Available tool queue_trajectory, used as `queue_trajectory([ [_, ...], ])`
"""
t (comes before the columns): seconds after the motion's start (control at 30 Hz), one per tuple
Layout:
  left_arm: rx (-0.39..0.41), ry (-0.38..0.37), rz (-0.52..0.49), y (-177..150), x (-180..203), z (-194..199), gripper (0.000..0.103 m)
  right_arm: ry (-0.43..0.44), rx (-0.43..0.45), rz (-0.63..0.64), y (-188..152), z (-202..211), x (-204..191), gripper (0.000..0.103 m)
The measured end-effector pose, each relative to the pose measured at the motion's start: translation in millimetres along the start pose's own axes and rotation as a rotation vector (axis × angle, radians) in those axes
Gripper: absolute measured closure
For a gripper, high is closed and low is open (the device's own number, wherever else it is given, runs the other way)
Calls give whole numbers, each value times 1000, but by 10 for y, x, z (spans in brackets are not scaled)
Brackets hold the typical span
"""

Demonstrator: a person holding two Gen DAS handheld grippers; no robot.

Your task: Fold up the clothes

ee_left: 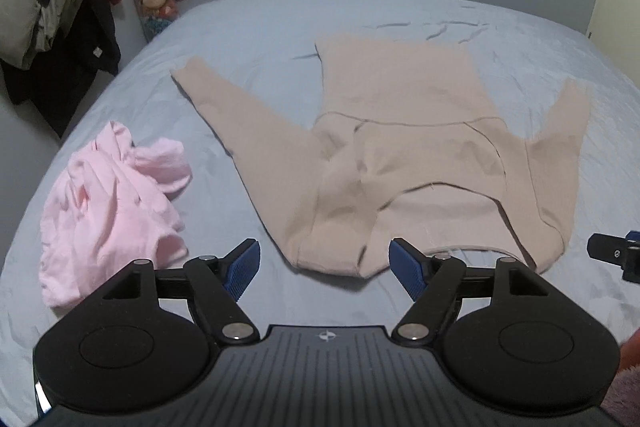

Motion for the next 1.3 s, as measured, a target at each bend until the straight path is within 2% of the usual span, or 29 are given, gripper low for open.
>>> queue_trajectory([
  [0.1, 14, -7, 32, -23, 14, 31, 33, -19, 21, 50, -27, 57, -129, 38],
  [0.23, 72, 13, 24, -53, 60, 105, 31, -46, 53, 99, -39, 104, -219, 38],
  [0.37, 105, 7, 29, -93, 88, 180, 31, -38, 77, 124, -56, 154, -269, 34],
  [0.57, 146, 12, 78, -143, 85, 232, 20, -22, 57, 136, -84, 95, -307, 34],
  [0.63, 155, 9, 69, -145, 94, 237, 20, -21, 53, 142, -95, 79, -322, 31],
  [0.7, 160, 4, 58, -146, 105, 237, 20, -21, 49, 149, -106, 63, -337, 11],
  [0.77, 143, -14, 50, -152, 116, 216, 20, -13, 46, 154, -116, 47, -355, 7],
  [1.0, 149, -35, 32, -188, 127, 191, 20, -39, 54, 150, -115, 31, -368, 7],
  [1.2, 140, 32, -26, -240, 174, 157, 18, -31, 46, 139, -127, 28, -356, 7],
  [1.3, 137, 19, -28, -249, 186, 160, 18, -28, 44, 140, -135, 28, -355, 7],
])
Point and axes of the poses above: each gripper's, at about its wrist camera, not at the fingertips, and z roughly against the way its jaws point, x to its right, y to its top, the point moved 5 cm from there along -z, roughly the way its jaws point, and after that the axes turned 13 degrees about y, right-handed, at the moved point
